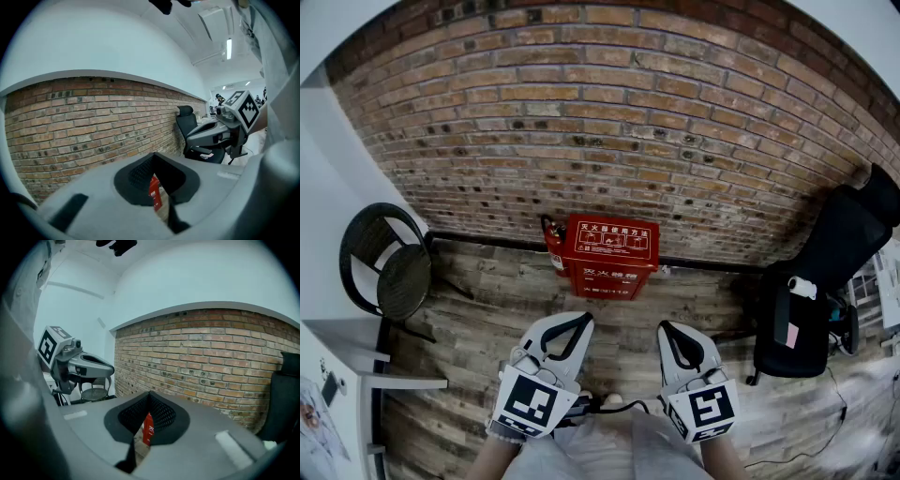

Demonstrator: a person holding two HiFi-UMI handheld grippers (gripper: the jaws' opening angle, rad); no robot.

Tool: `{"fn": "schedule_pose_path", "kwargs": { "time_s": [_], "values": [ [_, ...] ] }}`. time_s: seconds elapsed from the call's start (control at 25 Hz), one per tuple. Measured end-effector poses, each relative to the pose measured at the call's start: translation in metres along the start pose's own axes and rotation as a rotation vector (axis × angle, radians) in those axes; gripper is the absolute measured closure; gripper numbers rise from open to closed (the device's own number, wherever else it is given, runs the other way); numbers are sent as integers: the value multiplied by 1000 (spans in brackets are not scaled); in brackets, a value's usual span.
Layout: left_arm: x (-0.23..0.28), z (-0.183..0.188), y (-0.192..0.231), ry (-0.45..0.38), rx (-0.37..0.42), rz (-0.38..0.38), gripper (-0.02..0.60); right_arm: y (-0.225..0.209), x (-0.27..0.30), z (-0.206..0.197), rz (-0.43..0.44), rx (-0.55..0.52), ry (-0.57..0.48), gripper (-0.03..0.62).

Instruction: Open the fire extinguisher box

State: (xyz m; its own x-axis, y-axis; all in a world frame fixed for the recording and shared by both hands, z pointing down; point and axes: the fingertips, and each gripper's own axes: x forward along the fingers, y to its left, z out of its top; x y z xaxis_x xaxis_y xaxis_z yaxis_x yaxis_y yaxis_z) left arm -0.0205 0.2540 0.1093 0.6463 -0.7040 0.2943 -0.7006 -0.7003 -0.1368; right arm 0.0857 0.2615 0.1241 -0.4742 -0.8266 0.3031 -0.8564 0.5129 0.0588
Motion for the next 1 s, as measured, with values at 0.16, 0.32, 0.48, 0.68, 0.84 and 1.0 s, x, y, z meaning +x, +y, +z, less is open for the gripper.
{"fn": "schedule_pose_path", "kwargs": {
  "time_s": [0.16,0.32,0.48,0.68,0.84,1.0],
  "values": [
    [2,2,0,-14,-2,1,581,-1,1,0,0,-10,4,588],
    [2,1,1,-17,-4,0,581,0,1,-2,-2,-9,9,588],
    [2,-1,1,-6,-7,-4,581,1,1,-3,-5,-10,13,588],
    [0,-1,5,-23,-14,-7,581,5,1,-1,-16,-43,12,588],
    [-4,-2,10,-24,-3,-3,581,9,1,2,-30,-47,4,588],
    [-12,-4,17,-36,-3,-7,581,15,0,2,-54,-41,6,588]
  ]
}}
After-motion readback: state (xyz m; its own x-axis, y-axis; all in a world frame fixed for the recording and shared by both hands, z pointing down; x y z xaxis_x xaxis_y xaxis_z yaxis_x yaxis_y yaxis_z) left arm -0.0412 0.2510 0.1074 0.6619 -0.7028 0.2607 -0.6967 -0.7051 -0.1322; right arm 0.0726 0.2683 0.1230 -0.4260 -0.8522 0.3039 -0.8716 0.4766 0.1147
